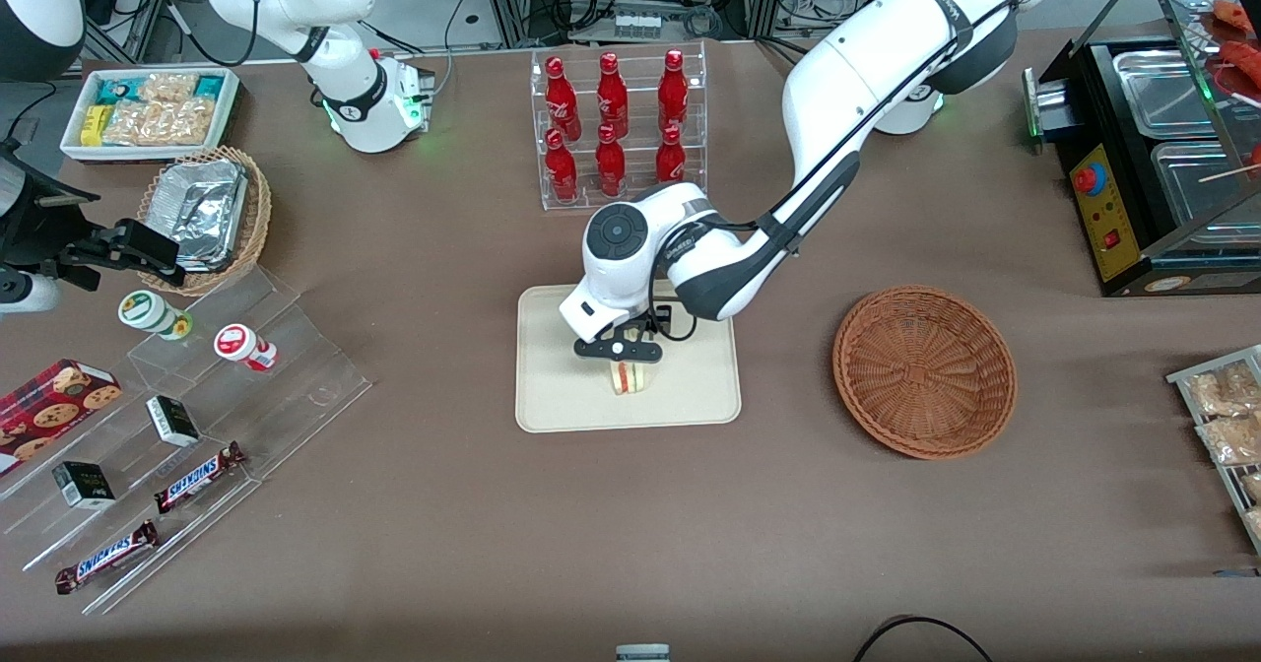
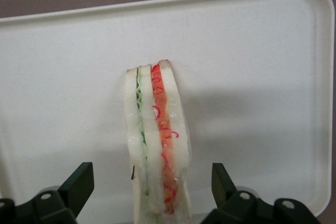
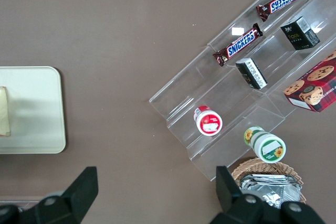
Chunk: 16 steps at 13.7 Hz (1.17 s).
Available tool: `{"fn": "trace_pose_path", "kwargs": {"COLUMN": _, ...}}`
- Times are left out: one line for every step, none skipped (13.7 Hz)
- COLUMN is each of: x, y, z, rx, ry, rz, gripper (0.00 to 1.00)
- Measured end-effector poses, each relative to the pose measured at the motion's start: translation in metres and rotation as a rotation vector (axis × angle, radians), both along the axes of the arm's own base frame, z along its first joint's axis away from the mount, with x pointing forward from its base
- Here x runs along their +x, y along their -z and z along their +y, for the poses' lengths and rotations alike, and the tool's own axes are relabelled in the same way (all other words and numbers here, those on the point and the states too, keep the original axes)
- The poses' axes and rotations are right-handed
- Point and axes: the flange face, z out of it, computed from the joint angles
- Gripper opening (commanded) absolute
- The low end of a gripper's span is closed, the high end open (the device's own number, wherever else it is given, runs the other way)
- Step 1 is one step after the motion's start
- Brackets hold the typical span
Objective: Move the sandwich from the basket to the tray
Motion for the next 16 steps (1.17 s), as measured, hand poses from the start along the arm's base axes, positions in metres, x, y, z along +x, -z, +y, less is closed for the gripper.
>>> {"fn": "trace_pose_path", "kwargs": {"x": 0.001, "y": -0.010, "z": 0.001, "rx": 0.013, "ry": -0.001, "rz": -0.002, "gripper": 1.00}}
{"fn": "trace_pose_path", "kwargs": {"x": 0.001, "y": -0.024, "z": 0.003, "rx": 0.024, "ry": -0.003, "rz": -0.006, "gripper": 1.00}}
{"fn": "trace_pose_path", "kwargs": {"x": 0.002, "y": -0.042, "z": 0.005, "rx": 0.037, "ry": -0.010, "rz": -0.011, "gripper": 1.00}}
{"fn": "trace_pose_path", "kwargs": {"x": 0.004, "y": -0.067, "z": 0.012, "rx": 0.051, "ry": -0.027, "rz": -0.013, "gripper": 1.00}}
{"fn": "trace_pose_path", "kwargs": {"x": 0.010, "y": -0.095, "z": 0.025, "rx": 0.059, "ry": -0.056, "rz": -0.014, "gripper": 1.00}}
{"fn": "trace_pose_path", "kwargs": {"x": 0.018, "y": -0.127, "z": 0.042, "rx": 0.055, "ry": -0.095, "rz": -0.018, "gripper": 1.00}}
{"fn": "trace_pose_path", "kwargs": {"x": 0.027, "y": -0.158, "z": 0.061, "rx": 0.051, "ry": -0.134, "rz": -0.025, "gripper": 1.00}}
{"fn": "trace_pose_path", "kwargs": {"x": 0.035, "y": -0.187, "z": 0.084, "rx": 0.053, "ry": -0.170, "rz": -0.039, "gripper": 1.00}}
{"fn": "trace_pose_path", "kwargs": {"x": 0.043, "y": -0.214, "z": 0.106, "rx": 0.055, "ry": -0.201, "rz": -0.060, "gripper": 1.00}}
{"fn": "trace_pose_path", "kwargs": {"x": 0.050, "y": -0.235, "z": 0.129, "rx": 0.061, "ry": -0.222, "rz": -0.068, "gripper": 1.00}}
{"fn": "trace_pose_path", "kwargs": {"x": 0.055, "y": -0.250, "z": 0.154, "rx": 0.071, "ry": -0.222, "rz": -0.054, "gripper": 1.00}}
{"fn": "trace_pose_path", "kwargs": {"x": 0.061, "y": -0.263, "z": 0.182, "rx": 0.077, "ry": -0.208, "rz": -0.032, "gripper": 1.00}}
{"fn": "trace_pose_path", "kwargs": {"x": 0.068, "y": -0.272, "z": 0.212, "rx": 0.078, "ry": -0.191, "rz": -0.013, "gripper": 1.00}}
{"fn": "trace_pose_path", "kwargs": {"x": 0.074, "y": -0.278, "z": 0.241, "rx": 0.081, "ry": -0.178, "rz": -0.003, "gripper": 1.00}}
{"fn": "trace_pose_path", "kwargs": {"x": 0.077, "y": -0.280, "z": 0.266, "rx": 0.091, "ry": -0.166, "rz": 0.004, "gripper": 1.00}}
{"fn": "trace_pose_path", "kwargs": {"x": 0.077, "y": -0.279, "z": 0.287, "rx": 0.103, "ry": -0.154, "rz": 0.012, "gripper": 1.00}}
